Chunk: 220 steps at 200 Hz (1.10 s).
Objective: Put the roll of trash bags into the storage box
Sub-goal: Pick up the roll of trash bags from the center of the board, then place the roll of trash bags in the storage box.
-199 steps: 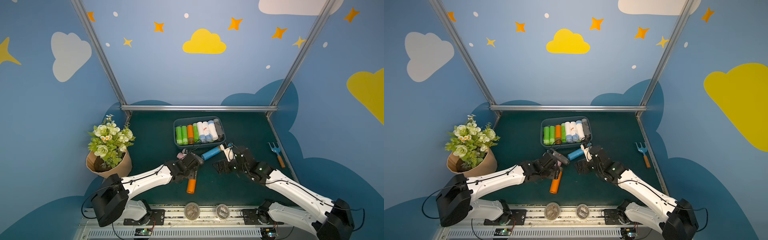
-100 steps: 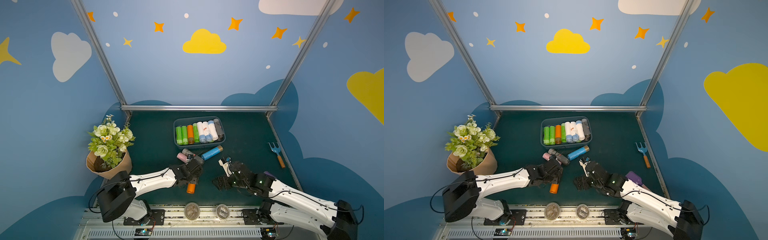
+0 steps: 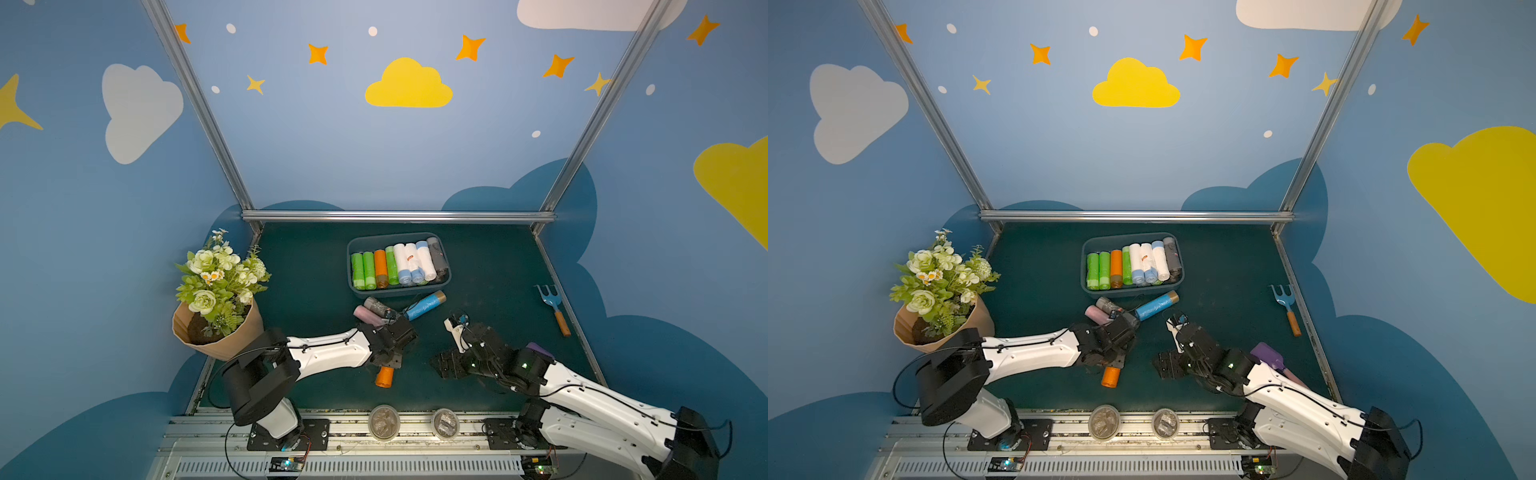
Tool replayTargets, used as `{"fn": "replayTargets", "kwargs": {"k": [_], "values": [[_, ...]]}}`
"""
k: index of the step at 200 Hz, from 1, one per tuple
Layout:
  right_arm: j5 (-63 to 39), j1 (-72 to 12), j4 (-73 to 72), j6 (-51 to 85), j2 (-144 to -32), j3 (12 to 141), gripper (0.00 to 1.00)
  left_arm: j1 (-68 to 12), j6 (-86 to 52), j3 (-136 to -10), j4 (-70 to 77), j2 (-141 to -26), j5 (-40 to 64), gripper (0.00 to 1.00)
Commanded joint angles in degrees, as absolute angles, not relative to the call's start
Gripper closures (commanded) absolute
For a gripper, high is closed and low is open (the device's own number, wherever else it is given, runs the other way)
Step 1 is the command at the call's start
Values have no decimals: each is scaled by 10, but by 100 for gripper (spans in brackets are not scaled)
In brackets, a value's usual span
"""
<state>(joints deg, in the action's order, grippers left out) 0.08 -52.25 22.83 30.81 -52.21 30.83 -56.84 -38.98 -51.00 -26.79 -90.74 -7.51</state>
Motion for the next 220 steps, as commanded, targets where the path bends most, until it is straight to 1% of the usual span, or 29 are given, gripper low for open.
{"fn": "replayTargets", "kwargs": {"k": [1, 32, 75, 99, 124, 145, 168, 185, 220], "values": [[-17, -509, 232, 287, -539, 334, 7, -571, -379, -524, -317, -885, -64, 58], [-11, -493, 245, 260, -542, 355, 7, -569, -349, -530, -343, -843, -71, 62], [-36, -456, 206, 249, -543, 370, 7, -556, -287, -576, -397, -802, -65, 63], [-50, -443, 190, 225, -559, 393, 7, -499, -268, -595, -389, -783, -39, 63], [-111, -399, 134, 216, -587, 406, 7, -404, -273, -595, -296, -781, 24, 63], [-180, -361, 98, 201, -642, 435, 7, -347, -283, -637, -246, -821, 38, 62], [-221, -355, 138, 131, -710, 507, 7, -301, -303, -719, -249, -901, 50, 62], [-240, -355, 171, 100, -749, 545, 8, -284, -308, -796, -284, -965, 51, 62], [-281, -355, 129, 126, -776, 539, 7, -270, -300, -922, -320, -1075, 50, 62]]}}
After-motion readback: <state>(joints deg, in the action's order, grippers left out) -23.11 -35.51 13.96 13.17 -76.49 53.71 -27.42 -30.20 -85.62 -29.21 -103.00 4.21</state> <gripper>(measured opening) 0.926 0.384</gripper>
